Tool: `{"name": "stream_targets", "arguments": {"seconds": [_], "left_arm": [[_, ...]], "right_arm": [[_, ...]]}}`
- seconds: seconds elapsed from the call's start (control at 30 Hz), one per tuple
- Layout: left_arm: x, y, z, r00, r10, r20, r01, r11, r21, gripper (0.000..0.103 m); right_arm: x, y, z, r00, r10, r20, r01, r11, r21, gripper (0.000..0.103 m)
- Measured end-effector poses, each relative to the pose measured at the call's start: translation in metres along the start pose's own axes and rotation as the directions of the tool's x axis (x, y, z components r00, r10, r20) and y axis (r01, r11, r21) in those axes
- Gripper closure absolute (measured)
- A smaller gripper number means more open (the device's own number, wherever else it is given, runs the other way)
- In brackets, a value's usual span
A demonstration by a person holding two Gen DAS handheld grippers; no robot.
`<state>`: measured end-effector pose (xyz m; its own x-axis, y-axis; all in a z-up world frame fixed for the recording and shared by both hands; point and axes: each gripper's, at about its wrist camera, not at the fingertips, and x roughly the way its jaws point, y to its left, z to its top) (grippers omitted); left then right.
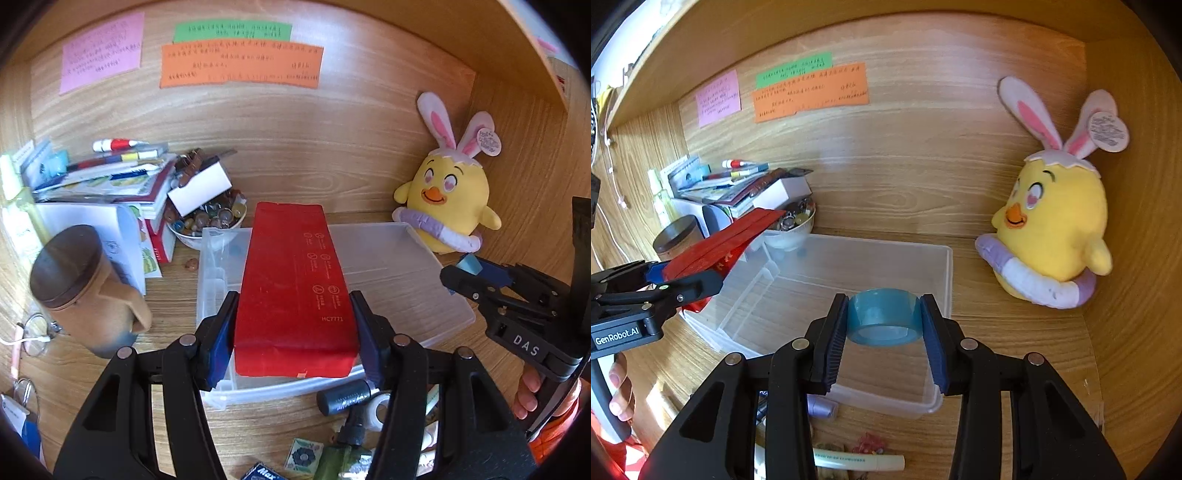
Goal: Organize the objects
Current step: 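Carry the red box and blue tape over the clear box and release both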
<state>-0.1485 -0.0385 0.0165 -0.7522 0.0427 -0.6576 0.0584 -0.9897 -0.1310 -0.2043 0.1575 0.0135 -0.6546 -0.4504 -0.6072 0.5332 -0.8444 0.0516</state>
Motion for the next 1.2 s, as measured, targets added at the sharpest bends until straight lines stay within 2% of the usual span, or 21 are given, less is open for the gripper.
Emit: {"name": "stream_targets", "arguments": {"seconds": [0.33, 0.57, 0.9, 1.2], "left_arm": [[0.037, 0.012, 0.009, 0.996, -0.007, -0.093, 0.003, 0.999, -0.048, 0.045], [0.054, 0.011, 0.012, 0.991, 0.005, -0.13, -0.008, 1.0, -0.026, 0.045], [0.066, 0.003, 0.01, 0.987, 0.038, -0.153, -0.032, 0.999, 0.043, 0.045], [0.068, 0.005, 0.008, 0.986, 0.022, -0.165, -0.017, 0.999, 0.032, 0.044]], "right_arm": [[0.031, 0.007, 0.004, 0.995, 0.037, -0.09, -0.042, 0.998, -0.054, 0.067], [0.051, 0.013, 0.004, 0.987, 0.042, -0.158, -0.057, 0.994, -0.097, 0.067], [0.073, 0.021, -0.002, 0.974, 0.039, -0.224, -0.071, 0.988, -0.134, 0.067], [0.08, 0.025, -0.003, 0.972, 0.022, -0.235, -0.059, 0.987, -0.152, 0.067]]}}
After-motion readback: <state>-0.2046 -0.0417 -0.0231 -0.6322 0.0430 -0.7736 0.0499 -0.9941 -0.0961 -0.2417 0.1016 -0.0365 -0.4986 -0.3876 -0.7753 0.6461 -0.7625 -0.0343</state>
